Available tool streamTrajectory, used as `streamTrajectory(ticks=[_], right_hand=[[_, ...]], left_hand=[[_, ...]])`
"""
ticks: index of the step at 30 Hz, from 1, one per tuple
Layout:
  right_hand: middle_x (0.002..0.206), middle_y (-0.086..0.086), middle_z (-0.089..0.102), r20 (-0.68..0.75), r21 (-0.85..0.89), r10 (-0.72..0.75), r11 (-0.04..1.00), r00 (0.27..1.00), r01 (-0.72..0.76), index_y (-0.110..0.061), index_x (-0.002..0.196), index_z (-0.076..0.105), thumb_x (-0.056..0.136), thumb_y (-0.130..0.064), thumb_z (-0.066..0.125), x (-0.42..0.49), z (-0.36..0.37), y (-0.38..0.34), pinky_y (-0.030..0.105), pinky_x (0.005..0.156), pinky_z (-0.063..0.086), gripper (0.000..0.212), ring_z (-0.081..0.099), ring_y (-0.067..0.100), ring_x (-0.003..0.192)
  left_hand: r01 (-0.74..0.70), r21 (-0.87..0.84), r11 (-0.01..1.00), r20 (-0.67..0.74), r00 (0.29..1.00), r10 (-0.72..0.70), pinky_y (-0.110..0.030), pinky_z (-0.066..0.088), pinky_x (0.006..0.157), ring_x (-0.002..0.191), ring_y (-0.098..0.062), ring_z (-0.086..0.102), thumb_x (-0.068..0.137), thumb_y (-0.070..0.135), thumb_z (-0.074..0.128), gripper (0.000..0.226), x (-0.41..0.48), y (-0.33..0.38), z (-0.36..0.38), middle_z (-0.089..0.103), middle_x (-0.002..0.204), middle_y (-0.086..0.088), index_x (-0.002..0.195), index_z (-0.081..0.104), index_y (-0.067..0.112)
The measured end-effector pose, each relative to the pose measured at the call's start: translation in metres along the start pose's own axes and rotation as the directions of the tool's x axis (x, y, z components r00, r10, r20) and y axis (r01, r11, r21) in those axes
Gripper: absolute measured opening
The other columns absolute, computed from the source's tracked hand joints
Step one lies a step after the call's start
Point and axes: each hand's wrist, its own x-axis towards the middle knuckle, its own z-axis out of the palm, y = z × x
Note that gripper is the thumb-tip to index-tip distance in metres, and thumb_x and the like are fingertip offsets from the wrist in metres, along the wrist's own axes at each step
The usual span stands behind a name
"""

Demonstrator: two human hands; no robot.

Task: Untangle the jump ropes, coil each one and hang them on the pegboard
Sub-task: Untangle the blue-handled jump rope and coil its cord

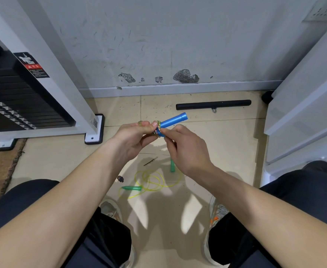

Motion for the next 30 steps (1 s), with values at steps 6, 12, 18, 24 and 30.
streamTrajectory(ticks=[6,12,18,24,30], right_hand=[[0.100,0.001,0.056,0.106,-0.023,-0.012,1.000,0.994,0.015,-0.027,0.136,0.061,0.098,-0.013,0.049,0.003,0.000,0.001,0.043,0.068,0.052,0.041,0.057,0.027,0.081],[0.104,0.005,0.058,0.077,0.099,0.026,0.995,0.997,-0.033,-0.019,0.134,0.061,0.100,-0.012,0.050,-0.001,0.010,0.002,0.048,0.075,0.052,0.036,0.059,0.029,0.082],[0.075,-0.015,0.061,0.107,0.341,0.205,0.912,0.973,-0.230,-0.024,0.100,0.060,0.100,-0.028,0.055,-0.004,0.003,0.000,0.028,0.067,0.047,0.007,0.054,0.003,0.059],[0.055,-0.016,0.047,0.326,0.462,0.223,0.810,0.918,-0.361,-0.023,0.082,0.066,0.102,-0.028,0.051,0.003,0.000,0.019,0.021,0.058,0.033,0.026,0.041,0.003,0.055],[0.057,-0.017,0.052,0.427,0.415,0.235,0.807,0.873,-0.421,-0.020,0.062,0.061,0.088,-0.013,0.071,0.029,-0.031,0.045,0.025,0.059,0.036,0.028,0.045,0.007,0.059]], left_hand=[[0.020,0.040,0.999,0.031,0.999,-0.021,-0.023,0.059,0.068,0.075,-0.017,0.073,0.079,0.015,0.080,0.032,0.000,0.003,-0.001,0.063,0.101,-0.010,0.101,0.067,-0.004],[-0.046,0.034,0.998,-0.076,0.996,0.048,-0.025,0.060,0.066,0.070,-0.020,0.071,0.076,0.000,0.081,0.046,0.004,0.005,0.001,0.055,0.089,-0.004,0.110,0.052,-0.002],[-0.039,-0.075,0.996,-0.082,0.996,0.032,-0.024,0.060,0.061,0.066,-0.017,0.072,0.077,-0.003,0.078,0.044,0.000,0.014,0.004,0.059,0.095,-0.002,0.113,0.052,-0.001],[0.033,-0.087,0.996,0.068,0.997,-0.027,-0.022,0.059,0.063,0.074,-0.013,0.073,0.077,0.001,0.075,0.038,-0.005,0.024,0.000,0.069,0.095,0.001,0.112,0.058,0.003],[-0.016,0.241,0.970,0.389,0.918,-0.082,-0.023,0.060,0.067,0.073,-0.012,0.071,0.082,0.000,0.065,0.017,-0.014,0.031,-0.001,0.070,0.081,0.000,0.084,0.054,0.013]])
